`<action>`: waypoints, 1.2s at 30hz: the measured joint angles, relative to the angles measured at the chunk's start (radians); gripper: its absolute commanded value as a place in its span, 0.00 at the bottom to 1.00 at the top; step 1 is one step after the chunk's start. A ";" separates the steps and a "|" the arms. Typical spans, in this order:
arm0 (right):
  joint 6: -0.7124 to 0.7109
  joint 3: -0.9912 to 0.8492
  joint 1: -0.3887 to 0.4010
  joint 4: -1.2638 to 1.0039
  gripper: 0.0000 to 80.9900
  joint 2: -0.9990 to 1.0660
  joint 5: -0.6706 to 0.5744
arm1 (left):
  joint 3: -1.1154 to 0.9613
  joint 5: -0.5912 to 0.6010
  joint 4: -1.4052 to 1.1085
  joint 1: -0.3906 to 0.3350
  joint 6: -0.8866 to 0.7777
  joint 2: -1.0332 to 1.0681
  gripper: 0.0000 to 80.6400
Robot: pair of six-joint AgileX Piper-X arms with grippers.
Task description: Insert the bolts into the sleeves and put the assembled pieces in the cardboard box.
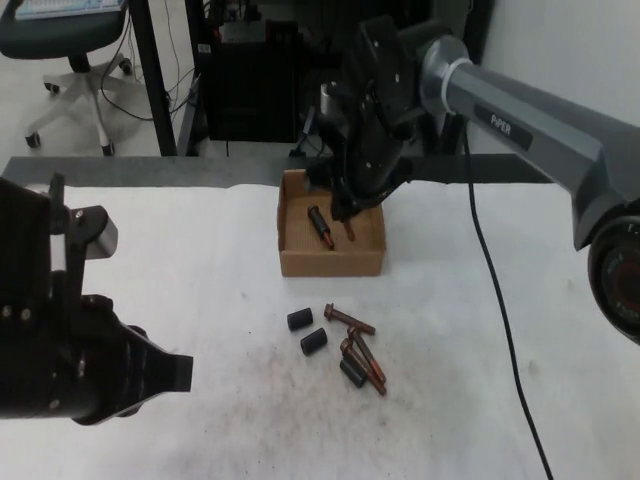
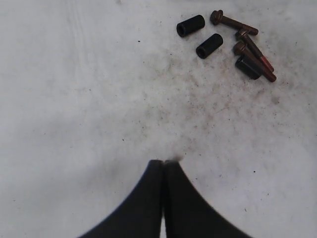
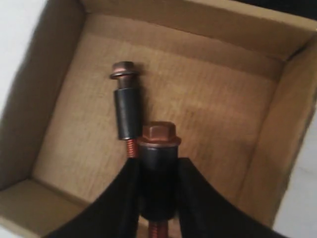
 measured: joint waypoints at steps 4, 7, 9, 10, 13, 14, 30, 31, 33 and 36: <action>0.007 0.000 -0.033 -0.035 0.03 0.008 -0.003 | 0.000 0.000 0.003 0.000 0.000 0.000 0.00; 0.007 -0.005 -0.043 -0.058 0.23 0.008 -0.069 | 0.000 0.000 0.003 0.000 0.000 0.000 0.00; 0.007 -0.005 -0.044 -0.070 0.40 0.008 -0.116 | 0.000 0.000 0.003 0.000 0.000 0.000 0.00; 0.009 -0.005 -0.044 -0.075 0.49 0.008 -0.132 | 0.000 0.000 0.003 0.000 0.000 0.000 0.00; 0.011 -0.008 -0.044 -0.079 0.56 0.008 -0.151 | 0.000 0.000 0.003 0.000 0.000 0.000 0.00; 0.011 -0.008 -0.044 -0.079 0.53 0.008 -0.153 | 0.000 0.000 0.003 0.000 0.000 0.000 0.00; -0.248 -0.008 -0.034 0.206 0.00 -0.114 -0.156 | 0.000 0.111 -0.060 0.000 0.064 0.000 0.00; -0.264 -0.005 -0.033 0.230 0.00 -0.114 -0.156 | 0.000 0.111 -0.065 0.000 0.072 0.000 0.00; -0.284 0.015 -0.005 0.278 0.00 -0.121 -0.151 | 0.000 0.111 -0.072 0.000 0.081 0.000 0.00; -0.297 0.101 0.060 0.360 0.00 -0.118 -0.107 | 0.000 0.111 -0.074 0.000 0.084 0.000 0.00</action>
